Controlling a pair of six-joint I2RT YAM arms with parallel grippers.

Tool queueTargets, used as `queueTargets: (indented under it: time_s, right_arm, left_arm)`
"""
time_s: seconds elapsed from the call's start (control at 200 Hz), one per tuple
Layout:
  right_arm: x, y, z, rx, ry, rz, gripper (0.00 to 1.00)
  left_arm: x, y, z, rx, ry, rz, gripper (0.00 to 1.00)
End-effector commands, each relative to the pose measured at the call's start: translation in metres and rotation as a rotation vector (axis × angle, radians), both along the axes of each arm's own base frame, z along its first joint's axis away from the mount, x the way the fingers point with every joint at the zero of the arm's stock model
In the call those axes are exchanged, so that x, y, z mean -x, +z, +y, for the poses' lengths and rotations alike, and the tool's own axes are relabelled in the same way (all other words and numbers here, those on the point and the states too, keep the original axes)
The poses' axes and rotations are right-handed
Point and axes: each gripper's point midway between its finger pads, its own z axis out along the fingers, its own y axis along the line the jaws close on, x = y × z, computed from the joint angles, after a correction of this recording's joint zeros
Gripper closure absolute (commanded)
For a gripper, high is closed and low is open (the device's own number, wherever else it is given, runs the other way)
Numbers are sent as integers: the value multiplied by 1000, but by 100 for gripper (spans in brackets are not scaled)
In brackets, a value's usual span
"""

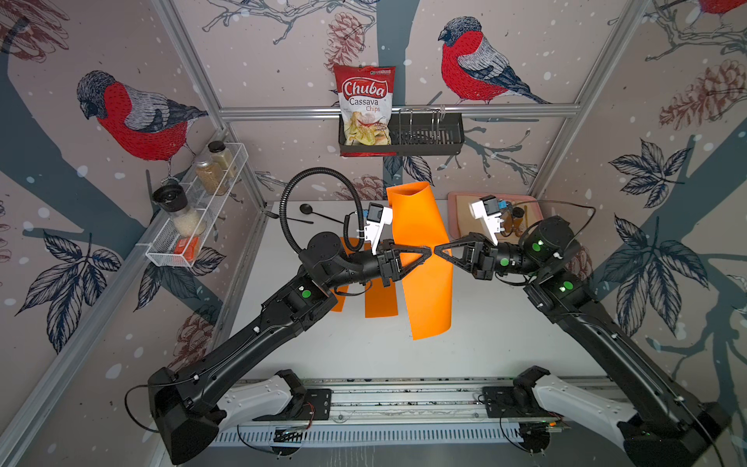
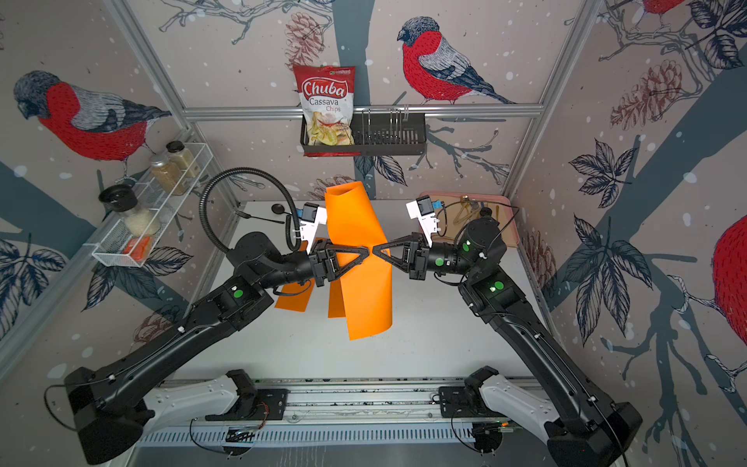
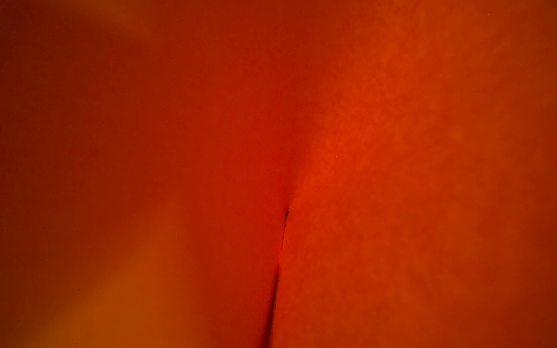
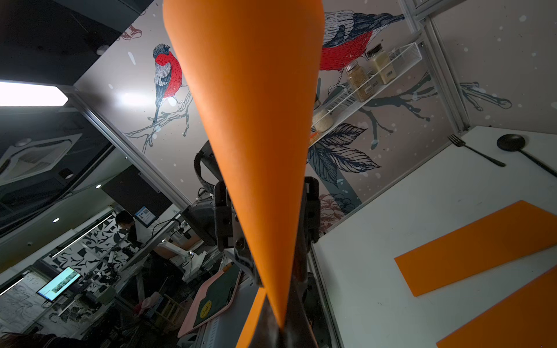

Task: Fold the rectangular paper in half along the long edge
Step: Fold the paper.

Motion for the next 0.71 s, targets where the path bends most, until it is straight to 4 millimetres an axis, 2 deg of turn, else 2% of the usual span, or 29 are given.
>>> queueTargets:
  time_s: [0.0, 0.29, 0.56, 0.7]
  right_arm:
    - [-1, 13, 0, -51, -16, -41, 100]
    - [0, 13, -1, -61, -22, -37, 100]
    - [0, 14, -1, -73, -21, -35, 100]
    - [2, 16, -1, -75, -16, -39, 99]
  left_arm:
    - [4, 13, 1, 42, -13, -33, 75]
    - [4, 14, 3, 37, -4, -38, 74]
    - [5, 14, 3, 42, -9, -42, 100]
    - [5, 13, 3, 37, -8, -43, 100]
